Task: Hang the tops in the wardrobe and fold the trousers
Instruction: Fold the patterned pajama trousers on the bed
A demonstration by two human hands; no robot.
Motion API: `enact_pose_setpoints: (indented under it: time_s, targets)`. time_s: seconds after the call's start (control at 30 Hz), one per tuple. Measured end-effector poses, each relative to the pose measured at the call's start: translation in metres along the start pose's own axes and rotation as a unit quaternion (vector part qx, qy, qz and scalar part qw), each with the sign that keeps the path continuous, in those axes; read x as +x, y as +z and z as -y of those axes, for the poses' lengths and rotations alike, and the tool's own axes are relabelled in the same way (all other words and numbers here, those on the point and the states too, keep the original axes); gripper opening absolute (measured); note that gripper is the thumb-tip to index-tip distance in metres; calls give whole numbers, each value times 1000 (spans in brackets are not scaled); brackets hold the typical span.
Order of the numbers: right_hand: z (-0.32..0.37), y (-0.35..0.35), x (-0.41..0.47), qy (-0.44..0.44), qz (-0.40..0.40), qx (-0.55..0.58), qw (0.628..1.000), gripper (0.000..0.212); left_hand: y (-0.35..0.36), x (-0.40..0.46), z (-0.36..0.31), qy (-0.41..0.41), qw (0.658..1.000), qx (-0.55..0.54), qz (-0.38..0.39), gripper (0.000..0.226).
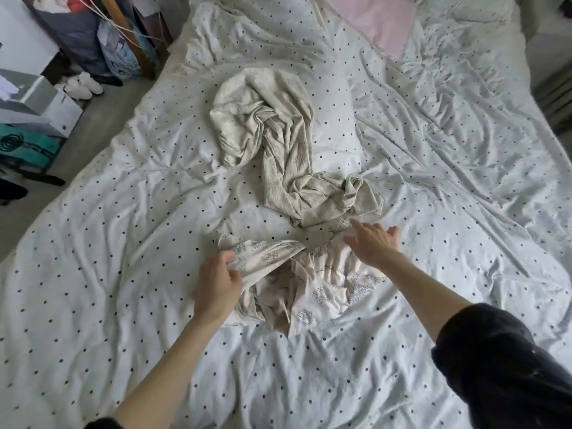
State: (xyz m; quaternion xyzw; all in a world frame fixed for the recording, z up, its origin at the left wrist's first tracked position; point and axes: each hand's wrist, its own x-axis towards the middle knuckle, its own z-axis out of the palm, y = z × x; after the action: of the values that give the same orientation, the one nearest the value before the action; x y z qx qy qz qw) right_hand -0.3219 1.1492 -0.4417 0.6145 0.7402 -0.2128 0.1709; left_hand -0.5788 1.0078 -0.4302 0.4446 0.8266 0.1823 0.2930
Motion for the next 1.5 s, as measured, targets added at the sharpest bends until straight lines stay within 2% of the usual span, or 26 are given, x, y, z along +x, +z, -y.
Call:
enact_pose_setpoints:
  time_s: [0.13,0.2,0.3,0.4,0.47,0.57,0.63,0.73,0.77,0.8,0.87,0.93,1.0,1.03,1.17,1.23,1.33,1.4,1.43,1.5]
  targets:
    - [-5,7,-21,-16,8,-51,999,30,22,-2,-41,96,994,-21,45,26]
    - [-13,14,-39,-34,15,-72,997,37,39,-6,-56,108,987,-18,118,31]
    - [-35,31,-65,-40,10,-61,997,47,65,-7,-74,63,970,3,234,60]
    - [-54,44,-91,-45,2,-46,998,42,79,-11,-88,2,957,-34,288,83]
    - [-68,50,-108,-37,24,-21,999,41,85,-19,-98,-11,954,-57,294,77]
    - [-78,56,-123,33,78,119,989,36,90,-35,-103,51,944,-47,323,49]
    - [-83,56,-132,129,92,287,945,29,96,-55,-106,102,912,-29,397,37]
    - [-78,54,-138,252,153,519,802,46,99,-79,-104,119,859,-38,496,28]
    - [-76,56,-141,265,180,564,761,44,99,-85,-103,118,847,-44,516,28]
    - [-74,58,-143,266,198,590,736,40,99,-89,-102,119,837,-45,532,29]
    - [-67,66,-143,269,207,589,734,28,97,-92,-99,115,821,-33,558,34]
    - [-61,72,-140,288,179,528,779,16,97,-90,-96,107,812,-28,573,34]
    - [-59,79,-142,288,142,499,805,24,94,-90,-93,94,808,-34,581,33]
    - [-61,81,-144,288,132,502,805,28,92,-90,-93,91,806,-29,585,34]
    - [-63,85,-167,291,170,560,757,17,88,-95,-90,85,791,5,605,39]
    - [-64,92,-175,300,214,571,733,22,92,-98,-90,78,797,5,599,40]
    - [-67,105,-182,317,252,626,667,20,100,-101,-94,88,792,19,604,40]
    - [-68,110,-180,326,233,660,636,17,106,-103,-96,115,773,48,622,37]
    - [-68,110,-179,330,213,667,633,18,110,-103,-95,123,773,56,619,34]
    - [-70,116,-179,324,168,675,641,25,118,-104,-92,121,798,54,588,29]
